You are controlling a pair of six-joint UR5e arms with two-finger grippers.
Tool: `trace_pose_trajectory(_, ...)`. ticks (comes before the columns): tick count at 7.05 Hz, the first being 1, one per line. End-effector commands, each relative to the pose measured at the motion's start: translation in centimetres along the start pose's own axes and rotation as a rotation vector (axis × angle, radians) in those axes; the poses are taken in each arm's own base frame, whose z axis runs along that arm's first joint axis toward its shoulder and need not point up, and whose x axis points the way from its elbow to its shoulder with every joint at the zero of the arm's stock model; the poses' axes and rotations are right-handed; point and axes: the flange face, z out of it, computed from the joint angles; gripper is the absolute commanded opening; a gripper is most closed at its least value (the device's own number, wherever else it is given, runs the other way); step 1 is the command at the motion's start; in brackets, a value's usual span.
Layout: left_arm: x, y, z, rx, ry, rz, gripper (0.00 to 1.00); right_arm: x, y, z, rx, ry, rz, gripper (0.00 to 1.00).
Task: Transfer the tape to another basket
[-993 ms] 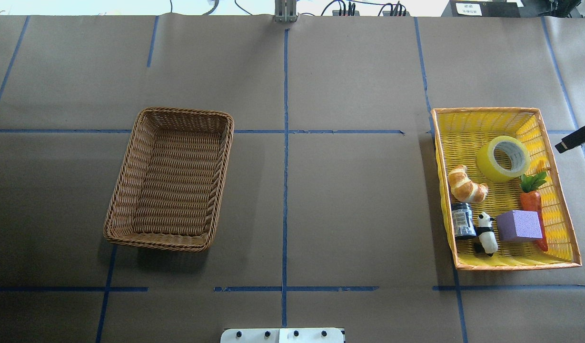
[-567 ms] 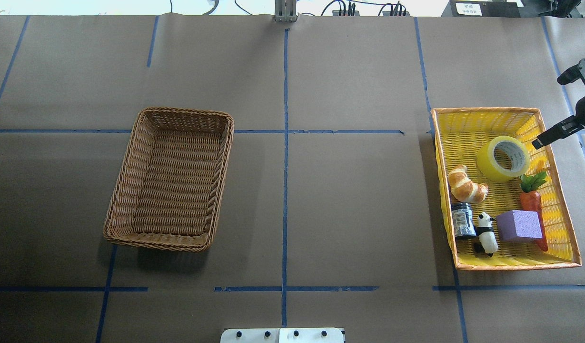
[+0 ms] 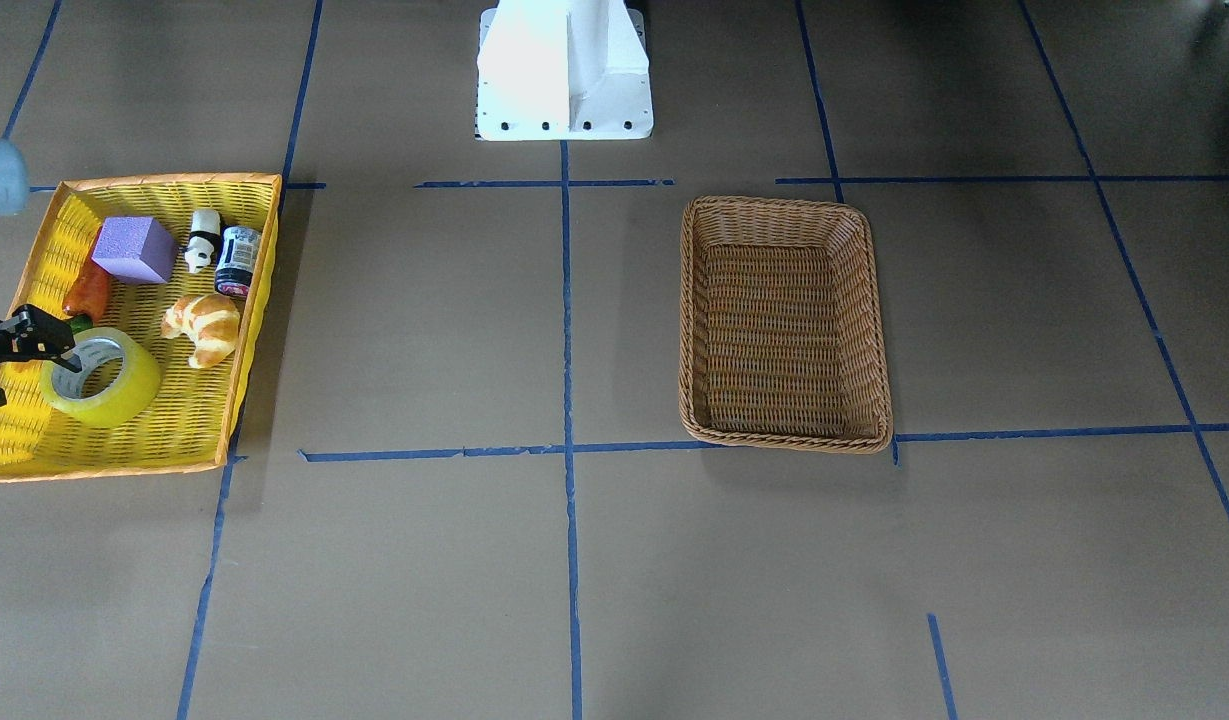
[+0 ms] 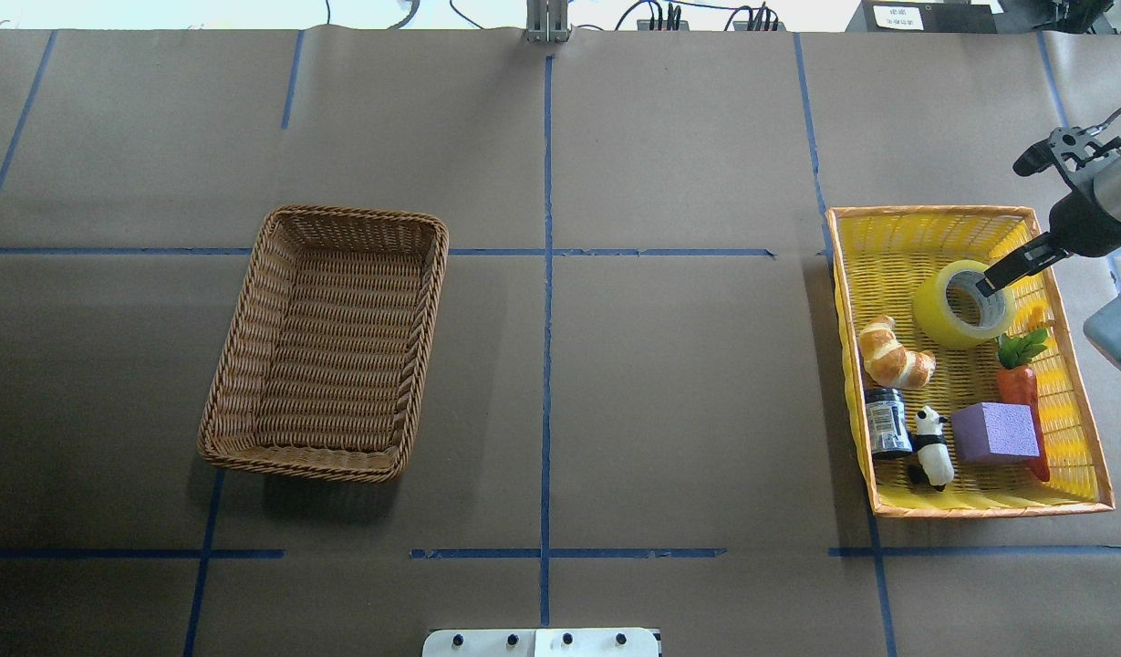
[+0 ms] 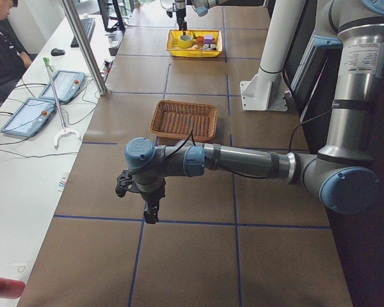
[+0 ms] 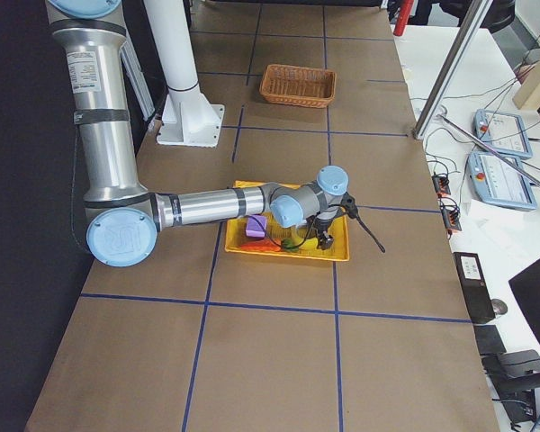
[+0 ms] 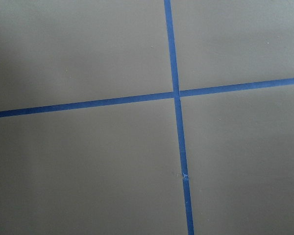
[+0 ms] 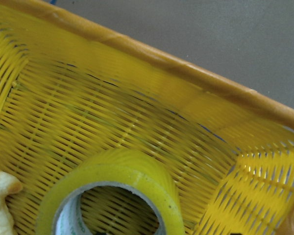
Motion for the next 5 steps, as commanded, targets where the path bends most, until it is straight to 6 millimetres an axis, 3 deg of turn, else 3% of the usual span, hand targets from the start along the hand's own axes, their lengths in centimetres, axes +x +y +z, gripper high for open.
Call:
trace_pose_trajectory(1,0.05,-0.03,-0.04,0.001,0.001,0.001,1.00,-0.18,-0.12,1.49,-0.022,0.009,-0.004,0.82)
trace_pose_trajectory(2,0.00,-0.02,0.02,0.000,0.002,0.000,1.00,-0.14,-0.42,2.03,-0.026,0.037,-0.009,0.80)
trace_pose_trajectory(3,0.15,-0.04,0.02,0.002,0.017,0.000,1.00,0.03,-0.33,2.12,-0.027,0.044,-0.007,0.65)
trace_pose_trajectory(4,0.29,-0.06,0.01,0.004,0.030,-0.002,1.00,0.10,-0.29,2.18,-0.029,0.044,-0.003,0.27)
trace_pose_trajectory(5,0.29,-0.06,0.01,0.004,0.030,-0.002,1.00,0.25,-0.10,2.31,-0.033,0.045,0.001,0.03)
